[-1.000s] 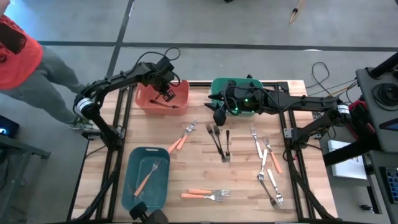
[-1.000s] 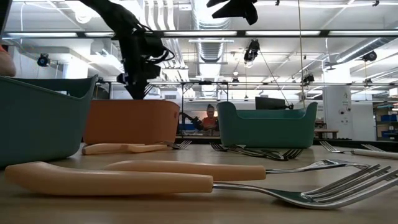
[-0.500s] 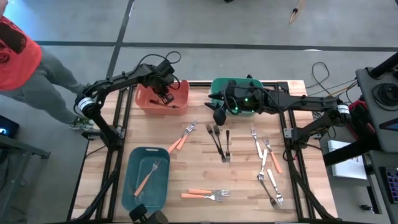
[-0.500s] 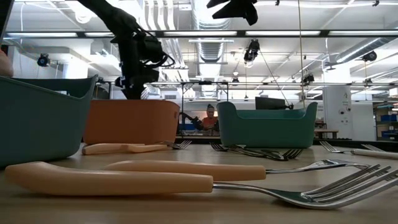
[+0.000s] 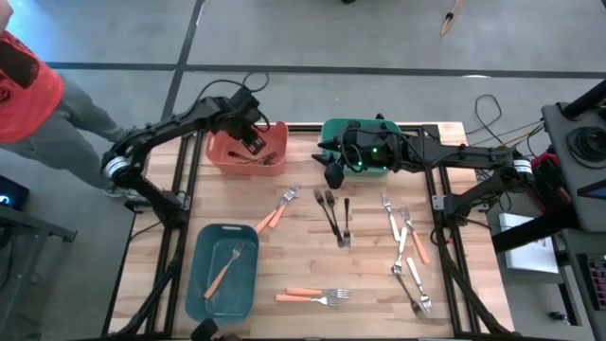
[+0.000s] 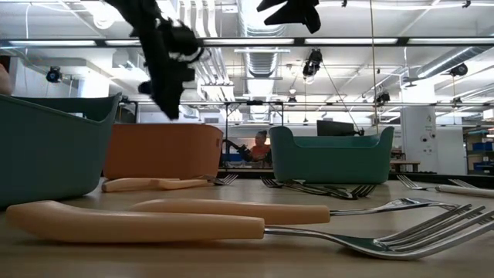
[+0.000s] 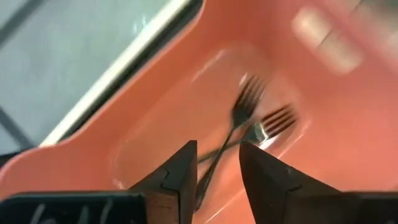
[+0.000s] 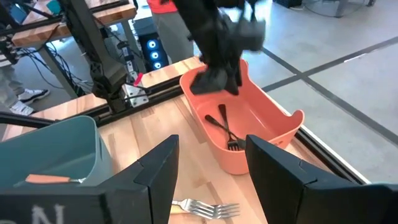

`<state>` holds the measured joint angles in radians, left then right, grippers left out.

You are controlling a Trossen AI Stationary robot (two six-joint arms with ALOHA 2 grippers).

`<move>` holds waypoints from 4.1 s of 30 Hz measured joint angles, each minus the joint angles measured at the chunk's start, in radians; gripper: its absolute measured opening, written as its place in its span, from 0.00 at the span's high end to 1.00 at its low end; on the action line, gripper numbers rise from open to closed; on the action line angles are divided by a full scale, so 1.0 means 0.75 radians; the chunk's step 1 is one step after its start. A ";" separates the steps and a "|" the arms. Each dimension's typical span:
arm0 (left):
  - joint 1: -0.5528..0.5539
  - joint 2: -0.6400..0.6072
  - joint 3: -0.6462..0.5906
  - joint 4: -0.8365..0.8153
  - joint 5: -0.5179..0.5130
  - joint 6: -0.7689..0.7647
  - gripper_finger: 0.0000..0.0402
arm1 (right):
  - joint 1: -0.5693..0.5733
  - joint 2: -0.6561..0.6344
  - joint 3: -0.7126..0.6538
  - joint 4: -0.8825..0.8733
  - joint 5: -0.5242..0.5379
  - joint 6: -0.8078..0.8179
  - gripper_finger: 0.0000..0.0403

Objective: Sort silverware by color (type)
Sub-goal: Put the white fork into the green bin

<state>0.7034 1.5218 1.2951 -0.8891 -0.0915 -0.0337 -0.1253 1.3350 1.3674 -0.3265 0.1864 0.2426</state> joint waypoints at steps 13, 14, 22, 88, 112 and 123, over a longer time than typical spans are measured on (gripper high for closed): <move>-0.419 -0.403 -0.020 0.533 0.111 -0.113 0.76 | -0.018 0.057 -0.001 0.014 -0.048 0.214 0.56; -0.460 -0.422 -0.034 0.564 0.111 -0.113 0.76 | -0.017 0.065 -0.001 0.017 -0.069 0.235 0.56; -0.733 -0.570 -0.315 0.989 0.109 -0.332 0.76 | -0.017 0.111 -0.001 0.014 -0.200 0.437 0.56; -0.875 -0.854 -0.368 1.062 -0.426 -0.239 0.76 | 0.000 0.201 -0.818 -0.749 -0.355 0.923 0.56; -0.872 -0.848 -0.368 1.033 -0.532 -0.241 0.76 | 0.000 0.194 -0.827 -0.656 -0.408 0.853 0.92; -0.872 -0.841 -0.369 1.031 -0.532 -0.246 0.76 | 0.001 0.039 -0.774 -0.617 -0.411 0.874 0.93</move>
<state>0.0494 0.8913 1.0187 -0.1161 -0.4908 -0.2183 -0.1246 1.3639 0.7868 -0.7895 -0.1219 0.8978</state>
